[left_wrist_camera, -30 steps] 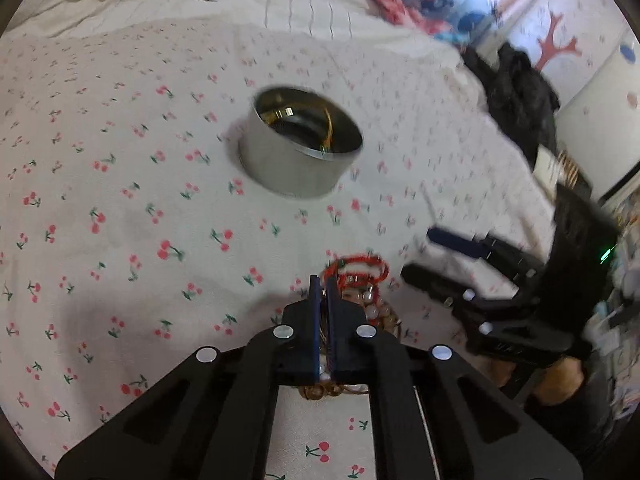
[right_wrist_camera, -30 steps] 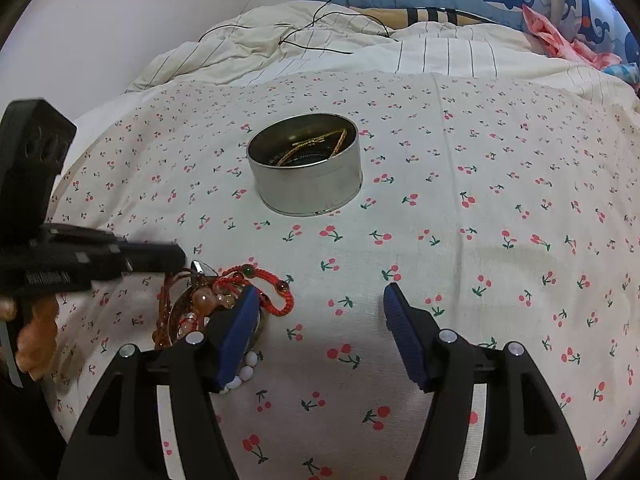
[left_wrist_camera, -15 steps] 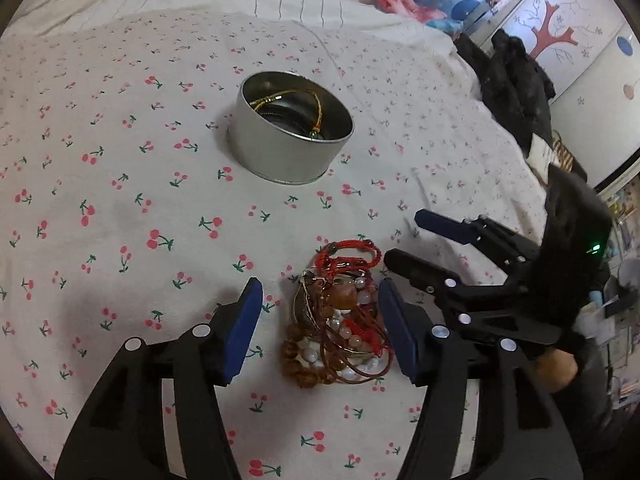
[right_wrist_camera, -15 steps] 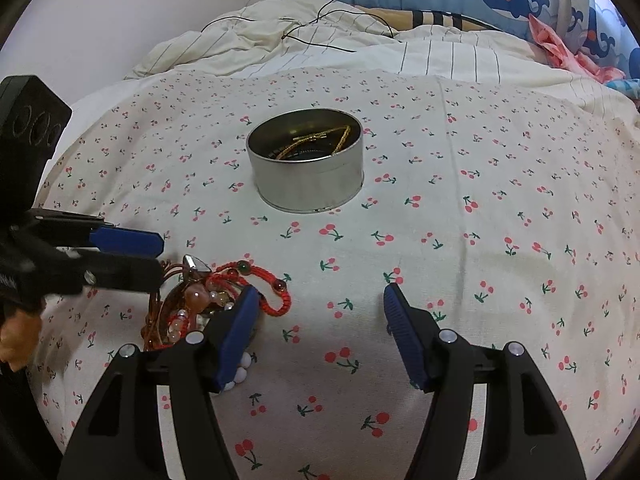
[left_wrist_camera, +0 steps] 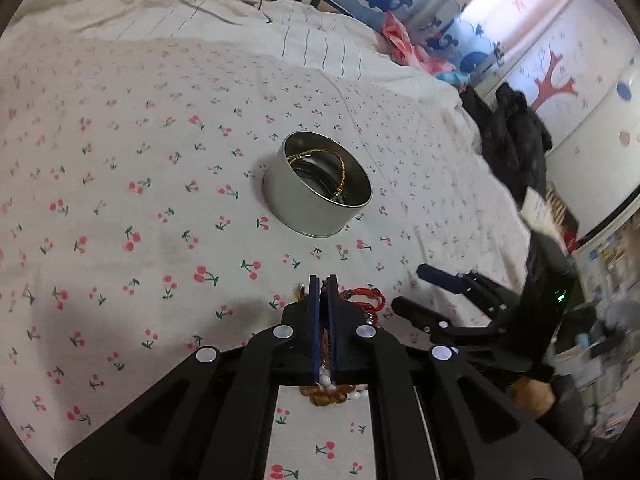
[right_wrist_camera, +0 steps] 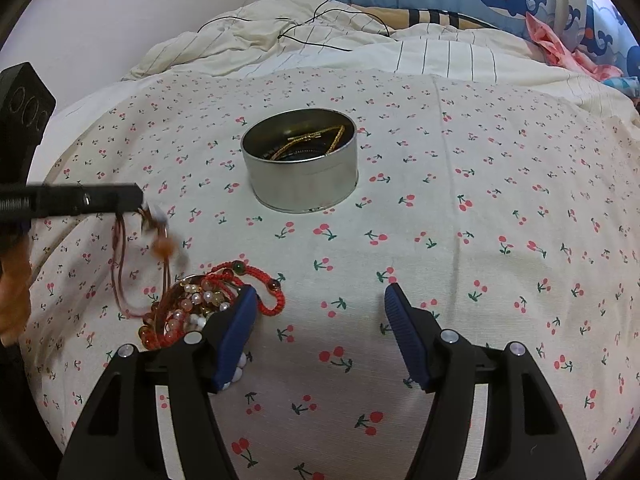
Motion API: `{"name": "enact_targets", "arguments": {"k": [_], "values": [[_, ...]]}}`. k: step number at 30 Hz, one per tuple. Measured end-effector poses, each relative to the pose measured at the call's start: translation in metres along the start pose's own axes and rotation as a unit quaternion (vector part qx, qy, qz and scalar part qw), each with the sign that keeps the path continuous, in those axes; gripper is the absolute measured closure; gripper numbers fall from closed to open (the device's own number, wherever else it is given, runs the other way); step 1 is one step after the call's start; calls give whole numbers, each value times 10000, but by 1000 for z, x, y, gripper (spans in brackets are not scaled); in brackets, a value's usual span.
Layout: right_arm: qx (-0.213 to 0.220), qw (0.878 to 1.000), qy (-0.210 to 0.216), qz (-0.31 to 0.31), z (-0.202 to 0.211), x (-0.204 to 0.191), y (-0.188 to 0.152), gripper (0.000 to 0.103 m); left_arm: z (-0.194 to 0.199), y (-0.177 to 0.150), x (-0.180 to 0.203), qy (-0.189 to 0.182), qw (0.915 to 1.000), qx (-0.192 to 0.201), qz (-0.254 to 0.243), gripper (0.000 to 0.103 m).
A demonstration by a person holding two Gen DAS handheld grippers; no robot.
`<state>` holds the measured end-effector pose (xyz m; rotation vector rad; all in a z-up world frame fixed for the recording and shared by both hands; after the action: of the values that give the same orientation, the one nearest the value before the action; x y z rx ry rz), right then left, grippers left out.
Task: Organize jewelry
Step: 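Lift the brown bead bracelet with the left gripper while the right grasps the red cord bracelet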
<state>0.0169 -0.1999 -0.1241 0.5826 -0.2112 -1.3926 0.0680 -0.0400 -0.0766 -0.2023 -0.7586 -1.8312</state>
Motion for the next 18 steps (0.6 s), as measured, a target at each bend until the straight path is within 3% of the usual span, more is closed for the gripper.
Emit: {"name": "enact_targets", "arguments": {"k": [4, 8, 13, 18], "values": [[22, 10000, 13, -9, -1, -1, 1, 38, 6, 6, -2, 140, 9997, 193, 62, 100], [10, 9999, -74, 73, -5, -3, 2, 38, 10, 12, -27, 701, 9960, 358, 413, 100], [-106, 9971, -577, 481, -19, -11, 3, 38, 2, 9, -39, 948, 9941, 155, 506, 100], [-42, 9928, -1176, 242, -19, 11, 5, 37, -8, 5, -42, 1119, 9924, -42, 516, 99]]}}
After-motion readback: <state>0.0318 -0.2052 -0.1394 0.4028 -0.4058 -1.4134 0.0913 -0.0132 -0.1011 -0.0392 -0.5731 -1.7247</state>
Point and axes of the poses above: each gripper's, at about its wrist camera, not at the fingertips, and z roughly against the way its jaws point, x to its right, y to its top, the point moved 9 cm from there along -z, roughly the way its jaws point, and after that the axes turned 8 degrees about -x, right-handed, at the moved point
